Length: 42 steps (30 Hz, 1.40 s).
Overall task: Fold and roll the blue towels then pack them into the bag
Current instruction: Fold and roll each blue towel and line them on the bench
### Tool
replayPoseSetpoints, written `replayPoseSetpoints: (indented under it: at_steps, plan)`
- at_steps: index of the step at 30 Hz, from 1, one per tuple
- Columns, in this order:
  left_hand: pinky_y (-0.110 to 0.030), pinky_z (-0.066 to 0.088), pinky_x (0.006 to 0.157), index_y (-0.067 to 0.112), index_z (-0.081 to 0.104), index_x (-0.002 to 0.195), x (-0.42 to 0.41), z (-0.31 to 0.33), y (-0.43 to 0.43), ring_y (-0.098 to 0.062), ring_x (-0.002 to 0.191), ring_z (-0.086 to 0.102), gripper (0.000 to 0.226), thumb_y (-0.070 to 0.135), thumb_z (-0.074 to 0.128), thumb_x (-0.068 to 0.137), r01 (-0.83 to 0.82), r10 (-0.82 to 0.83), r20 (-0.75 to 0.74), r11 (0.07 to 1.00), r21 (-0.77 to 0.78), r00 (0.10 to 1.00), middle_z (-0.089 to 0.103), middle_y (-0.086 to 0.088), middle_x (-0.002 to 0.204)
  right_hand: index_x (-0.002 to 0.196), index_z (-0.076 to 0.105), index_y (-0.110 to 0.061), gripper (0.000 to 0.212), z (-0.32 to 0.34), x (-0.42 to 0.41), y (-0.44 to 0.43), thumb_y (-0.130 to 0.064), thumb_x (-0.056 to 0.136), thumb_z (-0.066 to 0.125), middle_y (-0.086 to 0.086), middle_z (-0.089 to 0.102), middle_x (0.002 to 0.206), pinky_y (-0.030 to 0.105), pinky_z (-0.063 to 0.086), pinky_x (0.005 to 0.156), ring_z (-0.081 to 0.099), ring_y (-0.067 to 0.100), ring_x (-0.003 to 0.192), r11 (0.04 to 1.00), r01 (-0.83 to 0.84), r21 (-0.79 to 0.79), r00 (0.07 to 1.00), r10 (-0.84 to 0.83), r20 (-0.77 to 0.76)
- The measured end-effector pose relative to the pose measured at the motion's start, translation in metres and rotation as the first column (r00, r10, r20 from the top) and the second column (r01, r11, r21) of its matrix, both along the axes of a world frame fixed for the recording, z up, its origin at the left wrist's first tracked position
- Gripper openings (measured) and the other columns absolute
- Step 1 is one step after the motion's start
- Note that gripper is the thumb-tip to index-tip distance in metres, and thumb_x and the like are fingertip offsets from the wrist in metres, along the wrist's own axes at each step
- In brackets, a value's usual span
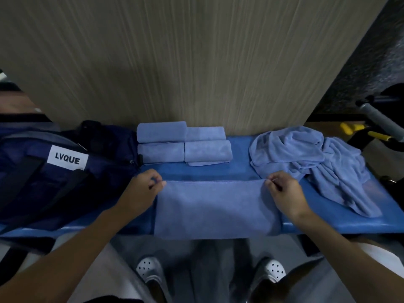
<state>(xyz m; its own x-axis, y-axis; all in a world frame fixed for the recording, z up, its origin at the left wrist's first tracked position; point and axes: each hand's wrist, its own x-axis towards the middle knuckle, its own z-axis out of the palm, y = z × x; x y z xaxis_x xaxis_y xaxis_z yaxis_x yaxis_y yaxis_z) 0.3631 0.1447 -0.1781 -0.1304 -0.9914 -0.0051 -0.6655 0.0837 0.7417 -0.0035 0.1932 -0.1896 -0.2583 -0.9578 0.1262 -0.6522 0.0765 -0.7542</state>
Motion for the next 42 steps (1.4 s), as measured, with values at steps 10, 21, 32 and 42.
replayPoseSetpoints:
  at_steps: [10,21,32,42]
  plan:
    - [-0.020,0.044,0.065,0.018,0.057,0.073,-0.001,-0.027,-0.014,-0.007,0.071,0.061,0.020,0.017,0.066,0.091,-0.053,0.059,0.107,0.997,-0.062,0.992,0.063,0.005,0.073,0.083,0.062,-0.007,0.011,-0.027,-0.003,-0.018,-0.010,0.093,0.059,-0.004,0.060,0.073,0.005,0.039,0.063,0.055,0.001,0.070,1.000,0.027,0.011,0.995,-0.026,-0.095]
    - [-0.018,0.045,0.069,0.017,0.057,0.082,-0.010,-0.030,-0.012,-0.013,0.078,0.059,0.012,0.018,0.061,0.094,-0.109,0.123,0.136,0.989,-0.101,0.983,0.062,0.003,0.083,0.084,0.057,-0.012,0.012,-0.029,0.006,-0.018,-0.020,0.093,0.058,0.001,0.060,0.068,0.043,0.051,0.063,0.057,0.020,0.066,0.997,0.069,0.033,0.987,-0.063,-0.150]
    - [-0.051,0.024,0.117,0.026,0.040,0.148,-0.063,-0.051,0.038,-0.020,0.148,0.023,0.056,0.046,0.022,0.099,0.521,-0.305,0.695,0.846,-0.116,0.651,0.029,0.001,0.159,0.139,0.050,-0.022,0.062,-0.036,0.061,0.026,-0.053,0.101,0.012,0.005,0.045,0.148,0.053,0.029,0.110,0.039,0.027,0.139,0.929,-0.311,0.199,0.627,0.358,-0.691]
    - [-0.063,0.015,0.114,0.040,0.025,0.152,-0.059,-0.060,0.019,-0.030,0.150,0.013,0.061,0.061,0.023,0.095,0.459,-0.272,0.735,0.886,-0.061,0.621,0.017,0.002,0.163,0.148,0.033,-0.032,0.066,-0.043,0.048,-0.002,-0.060,0.098,0.001,0.000,0.031,0.156,0.056,0.016,0.114,0.027,0.026,0.145,0.897,-0.280,0.342,0.559,0.442,-0.702]
